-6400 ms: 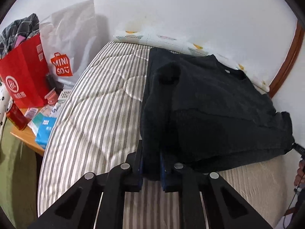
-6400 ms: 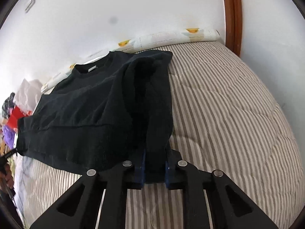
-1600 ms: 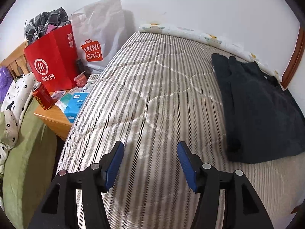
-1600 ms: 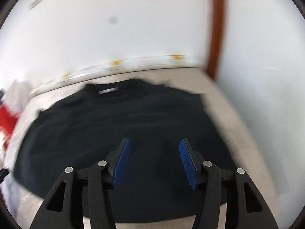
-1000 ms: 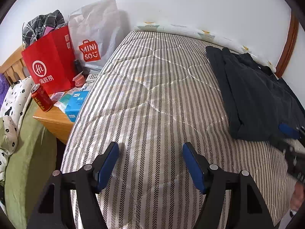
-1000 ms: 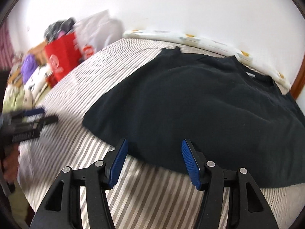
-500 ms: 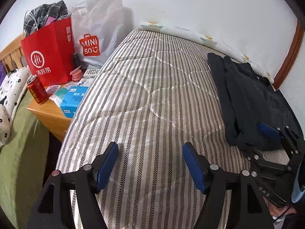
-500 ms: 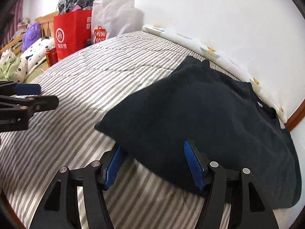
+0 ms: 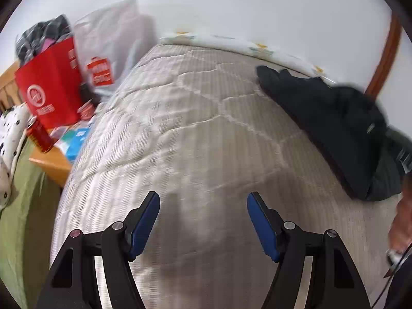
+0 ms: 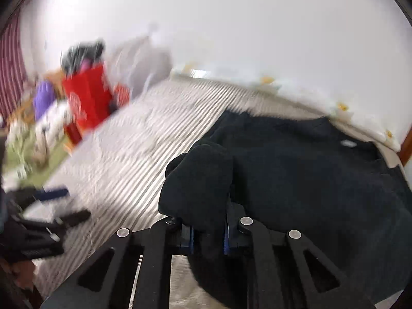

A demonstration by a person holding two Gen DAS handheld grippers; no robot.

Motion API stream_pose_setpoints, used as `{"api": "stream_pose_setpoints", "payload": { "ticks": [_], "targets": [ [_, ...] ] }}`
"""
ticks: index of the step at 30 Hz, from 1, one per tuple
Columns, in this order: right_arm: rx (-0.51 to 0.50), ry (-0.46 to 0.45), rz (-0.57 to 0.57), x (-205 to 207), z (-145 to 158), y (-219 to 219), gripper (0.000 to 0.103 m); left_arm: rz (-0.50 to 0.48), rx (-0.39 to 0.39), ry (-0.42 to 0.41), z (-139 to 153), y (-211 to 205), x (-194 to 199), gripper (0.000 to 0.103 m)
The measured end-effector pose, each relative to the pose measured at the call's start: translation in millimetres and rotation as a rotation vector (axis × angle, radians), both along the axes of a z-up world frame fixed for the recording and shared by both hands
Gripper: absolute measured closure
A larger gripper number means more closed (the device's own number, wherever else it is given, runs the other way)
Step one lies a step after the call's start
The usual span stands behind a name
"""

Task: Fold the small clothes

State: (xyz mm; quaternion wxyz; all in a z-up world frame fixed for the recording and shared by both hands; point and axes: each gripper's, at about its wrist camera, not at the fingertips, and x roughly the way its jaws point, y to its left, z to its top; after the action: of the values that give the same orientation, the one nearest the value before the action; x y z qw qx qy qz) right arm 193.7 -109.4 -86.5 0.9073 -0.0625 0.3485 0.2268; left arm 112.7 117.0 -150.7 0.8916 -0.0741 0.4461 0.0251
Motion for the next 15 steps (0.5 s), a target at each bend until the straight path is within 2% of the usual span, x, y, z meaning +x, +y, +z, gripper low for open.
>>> {"api": "stream_pose_setpoints", "payload": {
  "ticks": [4,7,11,15],
  "targets": [
    [0.108,-0.065,-0.108,9.9,38.1,-81.4,0.089,-0.067,-0.009,-0.024,11.9,-39.7,14.4,0.035],
    [0.159,-0.085,-0.189,21.2,53.5,-149.7,0.089,-0.138,-0.018,-0.063,24.6,-81.3,23.3,0.035],
    [0.249,-0.107,-0.322,29.0,58.3,-248.6,0.09,-0.252,-0.02,-0.106,35.9,-145.5,32.5,0.035],
    [0.327,-0.099,-0.497,21.0,37.1,-351.5,0.09,-0.359,-0.035,-0.122,36.6,-198.7,38.5,0.035]
  ]
}}
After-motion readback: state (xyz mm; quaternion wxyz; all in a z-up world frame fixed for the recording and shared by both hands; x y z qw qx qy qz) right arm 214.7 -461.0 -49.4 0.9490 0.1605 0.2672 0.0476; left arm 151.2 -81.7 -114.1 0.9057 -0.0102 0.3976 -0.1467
